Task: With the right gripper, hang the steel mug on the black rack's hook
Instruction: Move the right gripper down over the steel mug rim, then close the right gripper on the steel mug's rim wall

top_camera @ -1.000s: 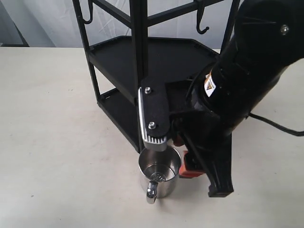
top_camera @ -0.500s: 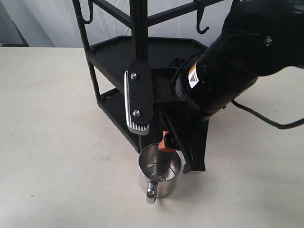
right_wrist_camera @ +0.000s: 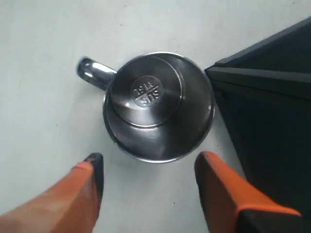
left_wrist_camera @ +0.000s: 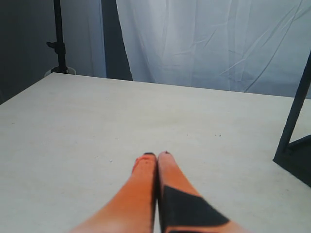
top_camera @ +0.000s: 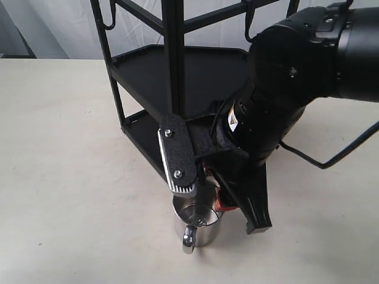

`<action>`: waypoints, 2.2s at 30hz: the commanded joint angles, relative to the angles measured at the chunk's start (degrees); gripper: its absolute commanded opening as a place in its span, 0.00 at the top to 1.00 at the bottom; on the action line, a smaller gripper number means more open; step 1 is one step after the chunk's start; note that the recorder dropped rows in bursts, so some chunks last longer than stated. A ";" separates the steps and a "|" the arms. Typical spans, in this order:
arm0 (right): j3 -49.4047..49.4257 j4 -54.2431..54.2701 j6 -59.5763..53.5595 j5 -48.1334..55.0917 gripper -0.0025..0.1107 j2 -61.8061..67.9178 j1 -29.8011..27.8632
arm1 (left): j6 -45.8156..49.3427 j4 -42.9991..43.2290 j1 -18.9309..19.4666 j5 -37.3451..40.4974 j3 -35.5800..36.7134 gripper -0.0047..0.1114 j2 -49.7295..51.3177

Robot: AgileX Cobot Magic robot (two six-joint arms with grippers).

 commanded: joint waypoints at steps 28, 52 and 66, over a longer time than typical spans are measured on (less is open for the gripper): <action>4.14 4.50 -7.20 -4.83 0.49 7.26 0.16 | -0.05 0.35 0.19 0.14 0.06 0.95 -0.16; 4.14 16.68 -6.52 -3.58 0.99 9.90 0.16 | -0.05 0.35 0.19 0.14 0.06 0.95 -0.16; 4.14 43.09 -6.52 1.60 0.99 8.57 0.16 | -0.05 1.13 0.19 0.14 0.06 0.95 -0.16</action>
